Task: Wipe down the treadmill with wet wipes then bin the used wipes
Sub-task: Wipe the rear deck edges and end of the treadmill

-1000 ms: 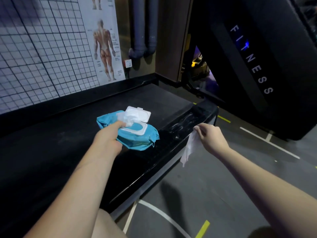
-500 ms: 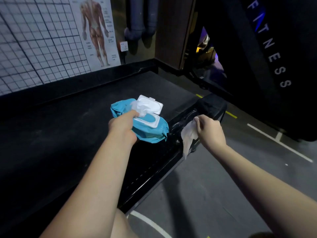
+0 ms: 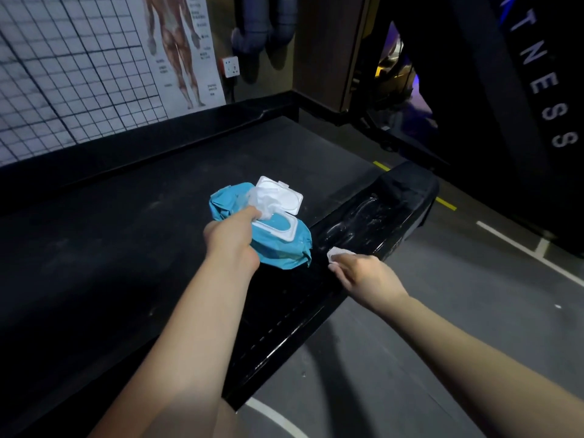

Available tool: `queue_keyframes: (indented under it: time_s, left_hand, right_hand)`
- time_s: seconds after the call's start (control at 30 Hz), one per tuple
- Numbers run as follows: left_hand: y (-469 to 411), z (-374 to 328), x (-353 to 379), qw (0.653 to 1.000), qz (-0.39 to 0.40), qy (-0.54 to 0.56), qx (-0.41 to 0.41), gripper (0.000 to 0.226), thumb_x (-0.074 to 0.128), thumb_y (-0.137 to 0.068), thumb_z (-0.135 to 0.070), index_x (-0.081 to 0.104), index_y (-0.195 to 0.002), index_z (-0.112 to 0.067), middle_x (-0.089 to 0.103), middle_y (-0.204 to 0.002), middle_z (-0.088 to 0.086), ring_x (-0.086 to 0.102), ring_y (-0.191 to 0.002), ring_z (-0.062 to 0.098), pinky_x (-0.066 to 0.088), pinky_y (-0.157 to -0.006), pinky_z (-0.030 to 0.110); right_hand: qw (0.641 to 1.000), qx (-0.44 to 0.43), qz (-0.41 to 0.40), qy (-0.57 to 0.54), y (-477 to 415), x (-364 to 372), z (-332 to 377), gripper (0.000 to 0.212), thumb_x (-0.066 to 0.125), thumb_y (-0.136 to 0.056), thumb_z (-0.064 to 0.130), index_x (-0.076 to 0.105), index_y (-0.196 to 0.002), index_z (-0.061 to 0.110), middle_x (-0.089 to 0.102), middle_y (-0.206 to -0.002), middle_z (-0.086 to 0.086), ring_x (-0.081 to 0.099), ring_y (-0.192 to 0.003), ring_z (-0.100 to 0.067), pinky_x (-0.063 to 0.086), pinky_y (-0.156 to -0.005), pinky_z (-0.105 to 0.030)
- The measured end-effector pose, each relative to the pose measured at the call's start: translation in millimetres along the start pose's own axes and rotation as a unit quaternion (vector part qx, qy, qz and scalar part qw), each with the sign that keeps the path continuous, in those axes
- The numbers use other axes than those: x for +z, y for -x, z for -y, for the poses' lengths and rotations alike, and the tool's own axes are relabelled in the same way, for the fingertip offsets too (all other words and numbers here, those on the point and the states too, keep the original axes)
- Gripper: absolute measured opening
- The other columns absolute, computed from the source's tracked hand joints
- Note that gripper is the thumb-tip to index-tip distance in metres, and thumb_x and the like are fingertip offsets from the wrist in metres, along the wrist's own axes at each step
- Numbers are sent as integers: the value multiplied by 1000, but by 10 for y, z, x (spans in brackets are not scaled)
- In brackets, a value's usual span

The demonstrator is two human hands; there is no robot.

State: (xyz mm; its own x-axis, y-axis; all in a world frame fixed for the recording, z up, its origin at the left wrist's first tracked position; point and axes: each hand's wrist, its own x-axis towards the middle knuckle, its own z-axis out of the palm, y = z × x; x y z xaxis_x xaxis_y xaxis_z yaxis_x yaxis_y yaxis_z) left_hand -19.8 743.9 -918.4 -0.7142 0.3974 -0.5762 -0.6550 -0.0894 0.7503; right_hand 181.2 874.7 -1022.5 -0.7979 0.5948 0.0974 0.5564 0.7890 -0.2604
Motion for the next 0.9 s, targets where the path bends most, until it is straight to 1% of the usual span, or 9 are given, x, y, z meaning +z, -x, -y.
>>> queue_keyframes:
  time_s: [0.13,0.23,0.3,0.43,0.53,0.6,0.7,0.8,0.9]
  left_hand:
    - [-146,48,-46,1000,-10,10,-3,48,78,-80,8,68,-126,-3,76,-113,20,77,-89,38,65,-72,48]
    - [-224,48,-63,1000,-17,19,-1,46,77,-81,8,68,-125,-4,76,-113,19,77,-90,37,65,-71,47]
    - [-251,51,-75,1000,-17,21,2,45,77,-83,7,68,-125,-5,76,-112,17,77,-91,35,65,-70,44]
    - [-316,73,-83,1000,-15,17,0,42,79,-83,5,70,-122,-7,77,-110,15,78,-88,34,66,-75,46]
    - [-358,101,-82,1000,-15,16,10,43,79,-81,6,70,-121,-6,77,-111,16,78,-90,34,65,-83,50]
    - [-379,115,-77,1000,-19,10,10,42,80,-81,5,71,-120,-6,78,-109,15,78,-88,34,65,-78,47]
    - [-363,125,-80,1000,-20,12,2,41,79,-82,5,70,-120,-7,77,-107,15,78,-86,34,65,-68,42]
    - [-332,141,-91,1000,-23,14,-6,44,78,-81,6,69,-123,-5,76,-111,17,77,-89,35,65,-75,45]
    - [-308,129,-151,999,-24,23,-17,43,77,-84,6,69,-124,-6,76,-110,16,77,-88,32,63,-62,38]
  right_hand:
    - [992,-113,52,-3,71,73,-160,48,31,-105,54,62,-116,18,61,-116,8,52,-122,-13,49,-97,-31]
    - [993,-88,82,-16,75,87,-194,71,20,-101,60,50,-146,14,49,-152,2,32,-146,-9,19,-120,-17]
    - [991,-71,110,-1,-7,141,-219,84,6,-97,70,35,-156,19,31,-163,6,16,-152,-6,9,-125,-25]
    - [988,-50,149,-10,-363,218,-127,99,-11,-86,77,22,-160,19,17,-167,5,4,-153,-3,2,-127,-29]
    - [982,-22,185,-5,-611,266,18,78,5,-99,65,12,-161,18,6,-168,6,-4,-153,-3,-8,-124,-25]
    - [982,-14,190,4,-671,318,59,69,11,-105,57,8,-162,18,2,-169,5,-6,-153,-4,-8,-125,-28]
    - [983,-25,181,21,-577,339,48,80,2,-97,66,5,-162,18,0,-169,3,-7,-154,-7,-3,-127,-34]
    - [985,-43,168,6,-343,269,-22,92,-6,-88,73,6,-162,19,-1,-168,5,-8,-153,-5,-8,-125,-29]
    - [988,-66,143,3,-63,200,-164,90,-8,-91,74,7,-162,20,0,-168,8,-8,-153,-2,-5,-126,-31]
